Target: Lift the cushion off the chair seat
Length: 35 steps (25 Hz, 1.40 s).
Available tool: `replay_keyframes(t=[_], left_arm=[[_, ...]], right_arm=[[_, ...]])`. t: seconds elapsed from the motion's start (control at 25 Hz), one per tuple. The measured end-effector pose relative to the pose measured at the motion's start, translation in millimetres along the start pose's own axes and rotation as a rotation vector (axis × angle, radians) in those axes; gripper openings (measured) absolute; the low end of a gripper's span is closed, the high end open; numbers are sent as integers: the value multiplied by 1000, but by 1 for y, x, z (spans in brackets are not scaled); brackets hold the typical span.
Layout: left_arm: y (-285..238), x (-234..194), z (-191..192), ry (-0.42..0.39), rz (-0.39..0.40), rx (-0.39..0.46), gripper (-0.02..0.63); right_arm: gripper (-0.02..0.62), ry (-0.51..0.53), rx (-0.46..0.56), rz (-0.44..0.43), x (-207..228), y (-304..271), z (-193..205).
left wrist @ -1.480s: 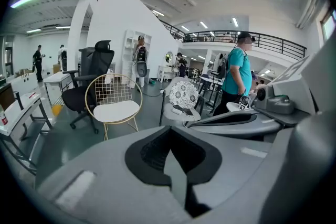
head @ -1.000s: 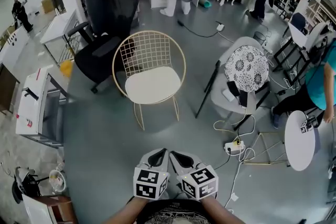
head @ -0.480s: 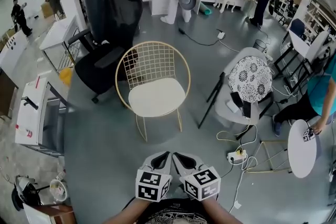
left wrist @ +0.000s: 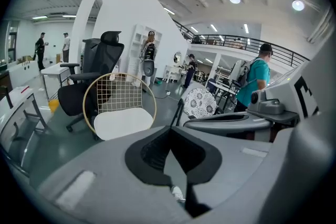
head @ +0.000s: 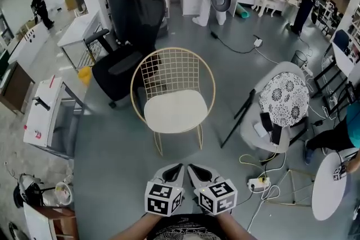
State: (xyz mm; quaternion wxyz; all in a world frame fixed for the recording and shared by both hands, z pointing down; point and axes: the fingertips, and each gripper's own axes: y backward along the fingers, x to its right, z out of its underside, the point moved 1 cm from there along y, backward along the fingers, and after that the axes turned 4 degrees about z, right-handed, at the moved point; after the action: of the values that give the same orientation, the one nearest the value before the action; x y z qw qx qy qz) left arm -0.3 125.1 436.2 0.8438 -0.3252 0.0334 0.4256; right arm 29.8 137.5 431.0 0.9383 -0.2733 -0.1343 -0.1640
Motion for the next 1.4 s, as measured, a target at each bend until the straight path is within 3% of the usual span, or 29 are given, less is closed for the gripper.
replay_keyframes(t=[0.32, 0.6, 0.92, 1.16, 1.4], left_arm=[[-41, 1, -35, 29, -97, 6, -6], [-88, 21, -56, 25, -169, -3, -6], [-96, 17, -63, 21, -254, -9, -5], [-101, -6, -58, 65, -273, -19, -5], [-126, -54, -57, 120, -227, -25, -5]], right_arm=[[0, 22, -34, -99, 38, -14, -31], [0, -7, -47, -163, 98, -6, -45], [0, -32, -58, -248, 115, -20, -52], [0, -21, -97, -262, 115, -41, -50], [0, 5, -142, -228, 119, -87, -54]])
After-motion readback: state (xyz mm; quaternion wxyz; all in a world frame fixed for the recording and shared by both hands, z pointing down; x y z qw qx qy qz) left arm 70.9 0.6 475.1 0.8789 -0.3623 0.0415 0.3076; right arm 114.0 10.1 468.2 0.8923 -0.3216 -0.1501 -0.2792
